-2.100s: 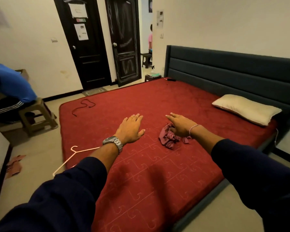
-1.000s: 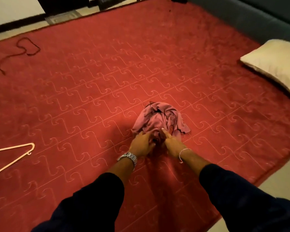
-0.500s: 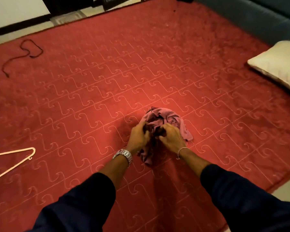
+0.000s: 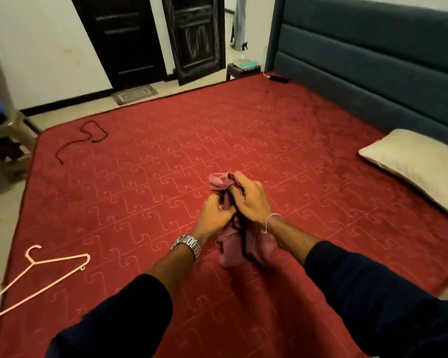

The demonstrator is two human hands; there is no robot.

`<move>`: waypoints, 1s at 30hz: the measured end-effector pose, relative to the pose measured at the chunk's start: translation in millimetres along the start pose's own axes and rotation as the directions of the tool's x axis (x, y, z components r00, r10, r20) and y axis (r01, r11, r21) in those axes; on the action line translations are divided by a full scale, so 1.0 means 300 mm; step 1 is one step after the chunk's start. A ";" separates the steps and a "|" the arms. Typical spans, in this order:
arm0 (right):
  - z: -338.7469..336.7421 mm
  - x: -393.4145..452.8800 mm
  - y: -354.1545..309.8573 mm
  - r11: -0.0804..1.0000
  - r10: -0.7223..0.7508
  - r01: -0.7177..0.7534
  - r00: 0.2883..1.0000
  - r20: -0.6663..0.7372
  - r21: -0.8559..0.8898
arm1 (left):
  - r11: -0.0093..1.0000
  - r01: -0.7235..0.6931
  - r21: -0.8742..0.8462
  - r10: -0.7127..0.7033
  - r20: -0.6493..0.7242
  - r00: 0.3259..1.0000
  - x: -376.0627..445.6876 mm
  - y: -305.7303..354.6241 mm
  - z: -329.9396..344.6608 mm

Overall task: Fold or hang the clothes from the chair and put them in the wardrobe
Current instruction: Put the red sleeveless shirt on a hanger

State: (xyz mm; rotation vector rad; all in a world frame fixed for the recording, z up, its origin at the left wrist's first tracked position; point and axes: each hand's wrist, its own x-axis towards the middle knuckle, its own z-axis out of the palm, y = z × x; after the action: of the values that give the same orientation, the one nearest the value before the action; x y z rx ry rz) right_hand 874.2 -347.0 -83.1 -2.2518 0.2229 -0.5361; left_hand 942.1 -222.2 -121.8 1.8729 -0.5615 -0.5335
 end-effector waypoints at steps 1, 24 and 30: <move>-0.017 0.005 -0.048 1.000 -0.031 0.031 0.999 -0.010 -0.004 | 1.000 -0.027 -0.006 0.027 -0.021 0.999 -0.015 0.029 -0.028; -0.202 -0.087 -1.031 0.968 -0.016 -0.031 0.983 0.184 0.250 | 0.906 -0.385 0.174 0.421 -0.291 0.859 -0.557 0.764 -0.849; -0.226 -0.085 -1.226 0.890 0.019 0.012 0.998 -0.063 0.457 | 0.874 -0.350 0.337 0.467 -0.386 0.795 -0.689 0.793 -1.088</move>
State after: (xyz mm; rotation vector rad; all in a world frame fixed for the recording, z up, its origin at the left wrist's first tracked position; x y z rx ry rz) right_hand 816.8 -137.7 222.5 -1.7749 0.1168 -0.5928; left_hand 943.0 61.1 232.8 1.9426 -0.7133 0.2867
